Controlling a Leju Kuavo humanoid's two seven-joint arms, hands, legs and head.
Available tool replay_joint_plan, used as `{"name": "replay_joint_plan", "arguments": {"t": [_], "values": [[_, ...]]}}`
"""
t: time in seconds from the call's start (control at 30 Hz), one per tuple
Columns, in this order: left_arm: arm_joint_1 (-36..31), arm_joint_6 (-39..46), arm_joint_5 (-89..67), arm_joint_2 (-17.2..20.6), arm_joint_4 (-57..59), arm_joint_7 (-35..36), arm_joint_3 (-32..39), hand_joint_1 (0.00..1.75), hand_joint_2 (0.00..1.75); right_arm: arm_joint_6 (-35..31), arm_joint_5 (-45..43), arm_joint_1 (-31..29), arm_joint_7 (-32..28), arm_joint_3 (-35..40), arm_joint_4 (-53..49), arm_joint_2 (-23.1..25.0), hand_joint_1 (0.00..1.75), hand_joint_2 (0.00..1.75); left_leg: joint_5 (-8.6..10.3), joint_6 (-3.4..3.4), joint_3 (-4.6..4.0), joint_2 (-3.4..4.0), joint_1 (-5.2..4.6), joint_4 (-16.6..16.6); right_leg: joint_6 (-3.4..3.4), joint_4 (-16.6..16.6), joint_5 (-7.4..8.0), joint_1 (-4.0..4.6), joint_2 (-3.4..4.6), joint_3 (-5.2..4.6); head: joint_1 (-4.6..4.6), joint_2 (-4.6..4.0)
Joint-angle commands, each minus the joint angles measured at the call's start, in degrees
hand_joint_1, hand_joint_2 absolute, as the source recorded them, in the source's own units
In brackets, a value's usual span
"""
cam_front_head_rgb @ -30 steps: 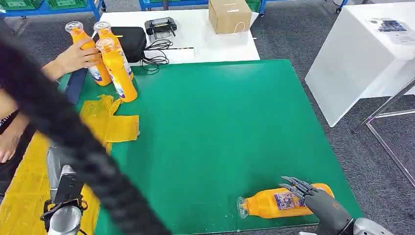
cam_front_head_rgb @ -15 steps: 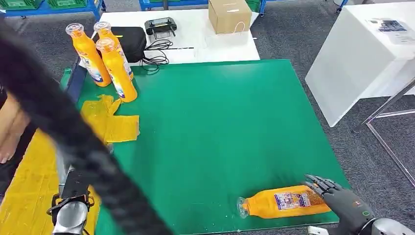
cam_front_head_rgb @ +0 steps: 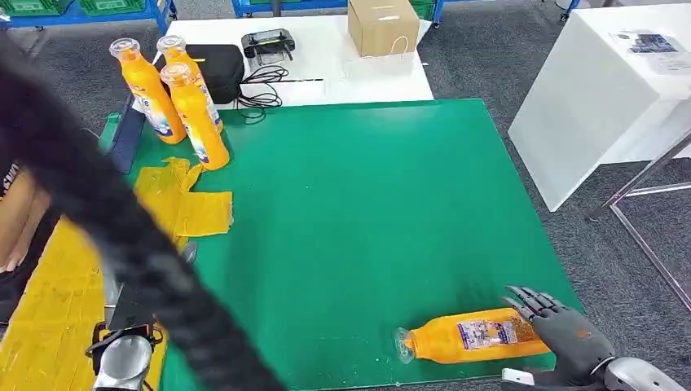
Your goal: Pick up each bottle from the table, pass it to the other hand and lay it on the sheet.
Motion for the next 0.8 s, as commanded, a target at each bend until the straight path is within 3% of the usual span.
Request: {"name": "replay_joint_plan", "arguments": {"t": [0.03,0.4,0.67,0.8], "values": [[-1.1,-0.2,-0.1,-0.7,2.8,0.2,-0.9,0.0,1.75,0.2,0.1,-2.9,0.1,3.4,4.8,2.8,0.0,1.75,-0.03,-0.04,0.18,-0.05,0.09,-0.1,-0.06,-0.2,-0.02,0.1,-0.09,0.26,0.0,0.0],[-1.2,-0.2,-0.2,-0.7,2.9,0.2,-1.1,0.0,1.75,0.3,0.6,-3.5,0.1,4.1,5.4,2.9,0.0,1.75,-0.11,-0.05,0.27,-0.02,0.13,0.0,-0.08,-0.2,-0.06,0.16,-0.09,0.39,-0.02,0.0],[-1.5,0.0,-0.7,-0.7,2.7,0.2,-3.1,0.0,1.75,0.9,4.0,-9.5,0.9,10.6,12.5,4.6,0.0,1.75,-0.04,-0.04,0.23,-0.03,0.14,-0.1,-0.06,-0.2,0.0,0.16,-0.09,0.32,0.0,0.0],[-2.0,0.0,-1.0,-0.7,2.9,0.5,-4.3,0.0,1.75,0.8,6.9,-16.0,-0.6,15.9,17.5,7.0,0.0,1.75,-0.02,-0.04,0.2,0.0,0.14,-0.1,-0.07,-0.2,0.02,0.16,-0.04,0.29,0.0,0.0]]}}
